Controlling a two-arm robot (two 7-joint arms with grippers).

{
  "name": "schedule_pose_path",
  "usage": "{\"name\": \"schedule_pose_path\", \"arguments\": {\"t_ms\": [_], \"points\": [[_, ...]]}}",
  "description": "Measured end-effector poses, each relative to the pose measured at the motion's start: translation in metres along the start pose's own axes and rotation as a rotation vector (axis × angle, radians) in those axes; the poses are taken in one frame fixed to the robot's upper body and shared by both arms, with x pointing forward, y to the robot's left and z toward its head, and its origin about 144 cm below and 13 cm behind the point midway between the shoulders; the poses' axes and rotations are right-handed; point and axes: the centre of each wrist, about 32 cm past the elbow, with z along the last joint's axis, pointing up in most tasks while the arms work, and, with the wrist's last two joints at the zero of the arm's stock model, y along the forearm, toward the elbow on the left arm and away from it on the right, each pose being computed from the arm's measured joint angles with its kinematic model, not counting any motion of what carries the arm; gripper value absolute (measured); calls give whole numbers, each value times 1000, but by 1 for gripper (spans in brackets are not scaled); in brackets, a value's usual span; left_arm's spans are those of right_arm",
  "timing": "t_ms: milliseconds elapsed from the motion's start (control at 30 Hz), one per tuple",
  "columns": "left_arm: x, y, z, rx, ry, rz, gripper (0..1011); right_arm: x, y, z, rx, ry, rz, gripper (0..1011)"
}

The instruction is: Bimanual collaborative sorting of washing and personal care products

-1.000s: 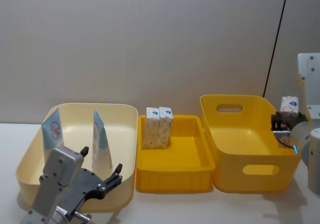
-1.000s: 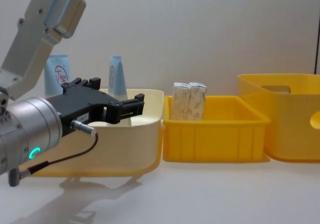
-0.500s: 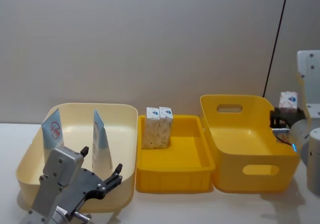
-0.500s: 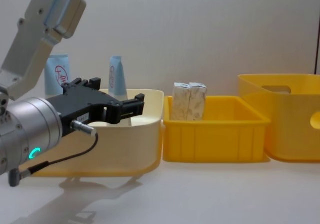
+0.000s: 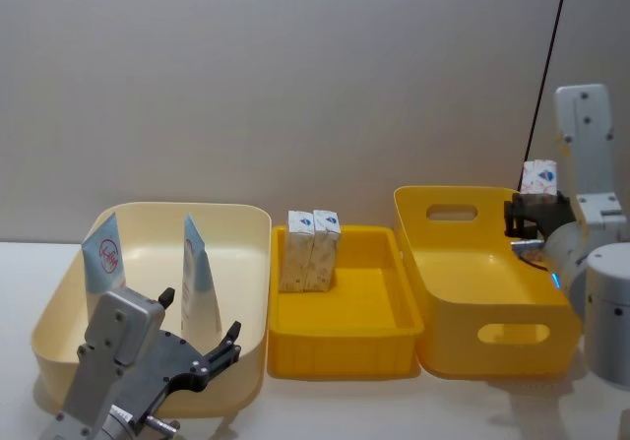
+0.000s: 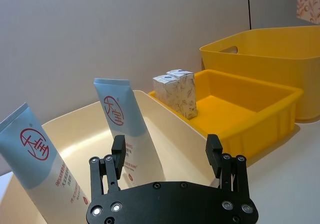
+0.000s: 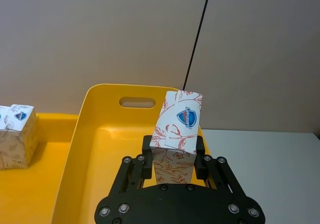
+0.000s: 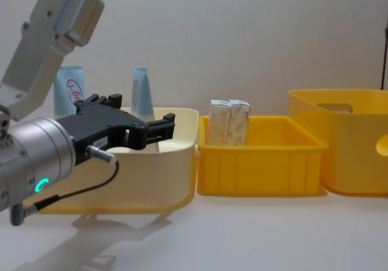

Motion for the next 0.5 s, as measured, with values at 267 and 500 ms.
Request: {"name": "schedule_pose_path", "arguments": {"t_ms": [267,500], "points": [[0,0,0,0,0,0,1000,-8,8,-1,-44,-16,24,449],[0,0,0,0,0,0,999,-16,19,-8,-109,-27,38,450]]}}
